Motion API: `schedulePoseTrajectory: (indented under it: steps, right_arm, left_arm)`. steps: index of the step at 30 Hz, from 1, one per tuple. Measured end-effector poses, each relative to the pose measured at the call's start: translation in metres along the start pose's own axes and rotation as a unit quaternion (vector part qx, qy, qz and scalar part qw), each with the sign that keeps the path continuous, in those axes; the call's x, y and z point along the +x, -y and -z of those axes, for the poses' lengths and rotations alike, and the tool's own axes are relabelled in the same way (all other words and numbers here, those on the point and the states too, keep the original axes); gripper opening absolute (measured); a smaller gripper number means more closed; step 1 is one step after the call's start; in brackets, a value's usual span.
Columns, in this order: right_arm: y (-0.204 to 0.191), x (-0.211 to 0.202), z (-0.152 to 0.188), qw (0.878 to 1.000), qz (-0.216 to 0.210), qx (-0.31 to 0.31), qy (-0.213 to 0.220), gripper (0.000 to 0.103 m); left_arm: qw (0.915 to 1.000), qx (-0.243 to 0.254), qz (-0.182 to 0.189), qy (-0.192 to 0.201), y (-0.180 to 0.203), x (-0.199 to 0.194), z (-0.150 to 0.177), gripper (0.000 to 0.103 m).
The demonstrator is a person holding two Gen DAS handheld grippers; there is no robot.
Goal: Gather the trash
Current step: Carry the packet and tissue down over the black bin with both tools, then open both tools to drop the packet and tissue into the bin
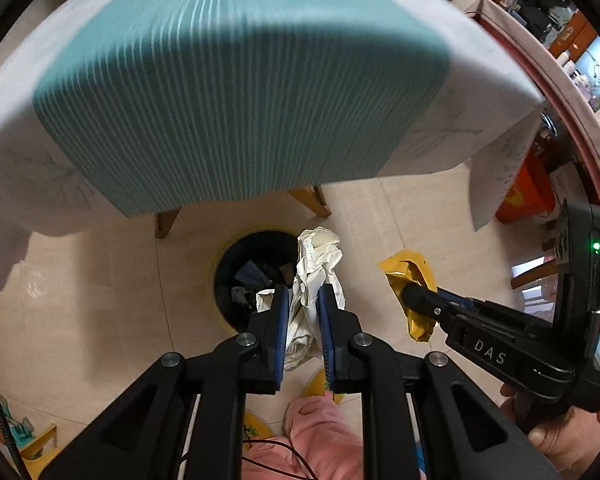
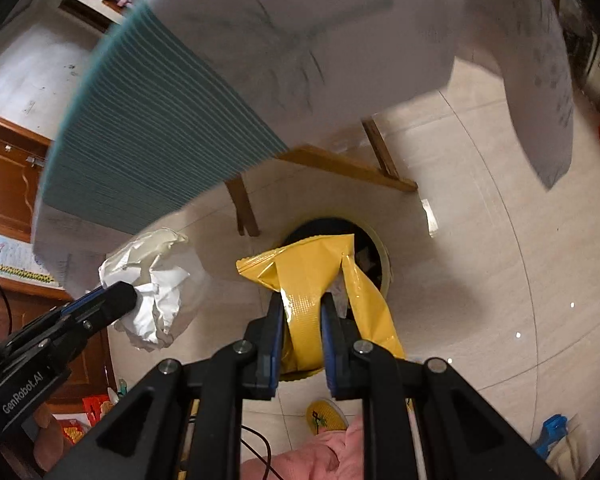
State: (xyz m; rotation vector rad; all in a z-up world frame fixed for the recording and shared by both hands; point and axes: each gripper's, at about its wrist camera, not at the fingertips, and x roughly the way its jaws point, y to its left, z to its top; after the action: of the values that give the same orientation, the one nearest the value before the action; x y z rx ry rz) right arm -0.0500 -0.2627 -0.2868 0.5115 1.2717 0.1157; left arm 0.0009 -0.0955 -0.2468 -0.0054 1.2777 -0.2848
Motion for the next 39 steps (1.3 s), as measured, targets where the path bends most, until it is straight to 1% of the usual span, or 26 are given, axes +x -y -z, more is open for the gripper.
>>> schedulePoseTrajectory:
  steps: [6,14,19,21,22,23,26,30,31,32,36,39]
  right_arm:
    - [0.012,0.039,0.001,1.000,0.008,0.015,-0.002,0.017]
    - [0.020,0.089,0.004,1.000,0.022,0.013,-0.001,0.017]
    - [0.027,0.124,0.003,0.999,0.029,0.016,-0.012,0.018]
    - [0.029,0.134,0.003,0.999,0.032,0.015,-0.018,0.019]
    - [0.028,0.137,0.003,0.999,0.032,0.015,-0.021,0.020]
    - [0.028,0.140,0.003,0.999,0.033,0.015,-0.023,0.020]
    - [0.027,0.147,0.002,0.999,0.030,0.017,-0.023,0.022]
    - [0.025,0.155,0.002,0.999,0.027,0.024,-0.023,0.034]
    - [0.024,0.155,0.002,0.999,0.028,0.026,-0.024,0.036]
    - [0.023,0.156,0.002,0.999,0.029,0.029,-0.024,0.039]
    - [0.021,0.156,0.003,0.999,0.025,0.037,-0.022,0.046]
    - [0.018,0.156,0.004,0.999,0.024,0.034,-0.020,0.048]
  left_arm:
    - [0.9998,-0.018,0.005,-0.002,-0.016,0.045,0.012,0.013]
    - [0.9989,-0.044,0.008,0.007,-0.035,0.096,0.018,0.014]
    - [0.9986,-0.051,0.015,0.005,-0.046,0.126,0.024,0.014]
    - [0.9986,-0.050,0.018,0.007,-0.048,0.135,0.026,0.015]
    - [0.9986,-0.048,0.019,0.008,-0.049,0.138,0.027,0.017]
    - [0.9987,-0.047,0.018,0.010,-0.050,0.140,0.028,0.025]
    - [0.9988,-0.040,0.018,0.019,-0.052,0.144,0.030,0.037]
    - [0.9993,-0.026,0.012,0.024,-0.052,0.147,0.031,0.049]
    - [0.9993,-0.025,0.012,0.025,-0.052,0.146,0.031,0.054]
    - [0.9993,-0.023,0.011,0.027,-0.052,0.144,0.031,0.057]
    - [0.9994,-0.017,0.008,0.030,-0.055,0.141,0.031,0.058]
    - [0.9992,-0.014,0.005,0.036,-0.053,0.134,0.031,0.058]
